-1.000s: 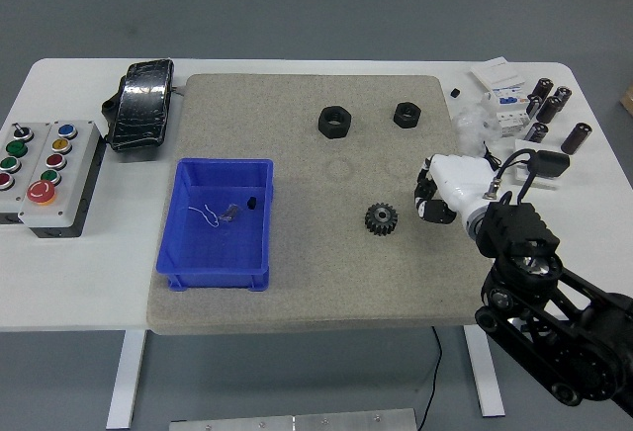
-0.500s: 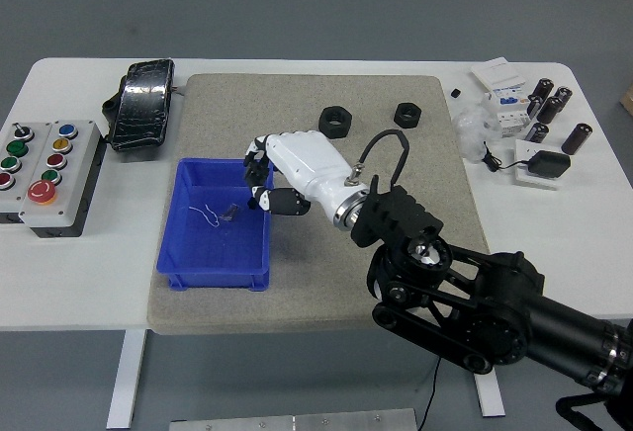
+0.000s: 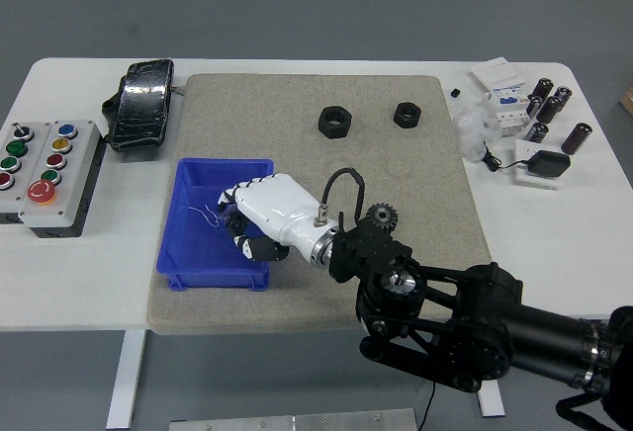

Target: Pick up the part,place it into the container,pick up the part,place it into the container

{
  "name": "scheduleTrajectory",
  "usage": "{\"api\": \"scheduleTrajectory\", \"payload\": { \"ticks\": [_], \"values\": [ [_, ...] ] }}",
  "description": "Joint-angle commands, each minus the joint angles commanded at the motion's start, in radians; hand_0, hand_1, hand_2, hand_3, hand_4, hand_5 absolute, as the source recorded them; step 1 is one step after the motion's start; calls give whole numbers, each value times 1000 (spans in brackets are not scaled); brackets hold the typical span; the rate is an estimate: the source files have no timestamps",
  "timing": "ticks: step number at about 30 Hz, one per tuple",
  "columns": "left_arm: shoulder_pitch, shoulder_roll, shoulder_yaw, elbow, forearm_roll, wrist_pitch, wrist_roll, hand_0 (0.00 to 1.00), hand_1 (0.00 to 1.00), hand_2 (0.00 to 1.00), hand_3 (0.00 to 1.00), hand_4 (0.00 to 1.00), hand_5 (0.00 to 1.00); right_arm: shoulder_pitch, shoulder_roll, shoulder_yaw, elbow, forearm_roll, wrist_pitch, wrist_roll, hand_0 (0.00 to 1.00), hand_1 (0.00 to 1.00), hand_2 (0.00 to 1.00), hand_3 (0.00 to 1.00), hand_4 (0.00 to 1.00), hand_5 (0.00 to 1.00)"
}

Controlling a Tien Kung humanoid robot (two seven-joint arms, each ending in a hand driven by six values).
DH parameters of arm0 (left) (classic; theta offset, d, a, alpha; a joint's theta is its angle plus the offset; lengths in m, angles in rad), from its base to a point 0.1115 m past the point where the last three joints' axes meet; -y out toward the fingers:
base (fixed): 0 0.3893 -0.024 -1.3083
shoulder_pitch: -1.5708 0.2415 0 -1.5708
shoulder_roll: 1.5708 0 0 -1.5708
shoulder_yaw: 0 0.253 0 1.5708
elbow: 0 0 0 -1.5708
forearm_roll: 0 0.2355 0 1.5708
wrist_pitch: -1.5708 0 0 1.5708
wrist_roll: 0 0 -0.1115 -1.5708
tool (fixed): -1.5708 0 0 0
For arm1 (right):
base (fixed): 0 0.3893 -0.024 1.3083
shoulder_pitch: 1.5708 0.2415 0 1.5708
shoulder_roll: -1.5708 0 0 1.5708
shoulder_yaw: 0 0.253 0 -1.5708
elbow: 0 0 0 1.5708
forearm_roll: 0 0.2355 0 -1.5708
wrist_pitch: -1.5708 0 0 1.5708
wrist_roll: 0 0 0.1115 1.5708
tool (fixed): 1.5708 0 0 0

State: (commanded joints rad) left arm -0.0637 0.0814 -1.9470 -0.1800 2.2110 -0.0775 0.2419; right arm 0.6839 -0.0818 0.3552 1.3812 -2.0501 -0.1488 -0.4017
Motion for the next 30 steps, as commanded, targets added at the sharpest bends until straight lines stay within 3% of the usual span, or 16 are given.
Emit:
{"api": "scheduleTrajectory", "payload": {
  "ticks": [8, 13, 16, 17, 21, 22, 23, 27, 30],
  "values": [
    [2, -1, -4, 0, 6, -3, 2, 646, 544, 549, 616, 668, 332, -23, -4, 30, 13, 18, -13, 4, 651, 748, 768, 748, 610, 184],
    [2, -3, -3, 0, 4, -3, 1, 646, 544, 549, 616, 667, 332, -71, -47, 135, 39, -32, -15, -38, 623, 724, 763, 741, 621, 185],
    [4, -4, -6, 0, 6, -2, 2, 646, 544, 549, 616, 667, 332, -105, -100, 202, 56, -63, 38, -98, 623, 724, 763, 741, 621, 185],
    [5, -4, -7, 0, 7, -2, 2, 646, 544, 549, 616, 667, 332, -118, -121, 225, 69, -61, 66, -124, 633, 763, 841, 865, 828, 365],
    [8, -2, -13, 0, 22, -3, 2, 646, 544, 549, 616, 667, 332, -169, -188, 300, 116, -52, 186, -226, 633, 763, 841, 865, 828, 365],
    [9, -1, -15, 0, 24, -3, 2, 646, 544, 549, 616, 667, 332, -180, -196, 313, 125, -51, 215, -244, 633, 763, 841, 865, 828, 365],
    [9, -1, -15, 0, 25, -3, 2, 645, 545, 549, 615, 663, 329, -188, -200, 322, 130, -51, 239, -244, 618, 792, 890, 926, 928, 484],
    [8, -1, -13, 0, 25, -4, 0, 645, 545, 549, 615, 663, 329, -214, -198, 349, 135, -41, 323, -244, 618, 792, 890, 926, 928, 484],
    [5, -2, -9, 0, 22, -4, -2, 645, 544, 549, 614, 655, 325, -220, -195, 353, 129, -21, 348, -244, 591, 789, 892, 932, 952, 534]
  ]
}}
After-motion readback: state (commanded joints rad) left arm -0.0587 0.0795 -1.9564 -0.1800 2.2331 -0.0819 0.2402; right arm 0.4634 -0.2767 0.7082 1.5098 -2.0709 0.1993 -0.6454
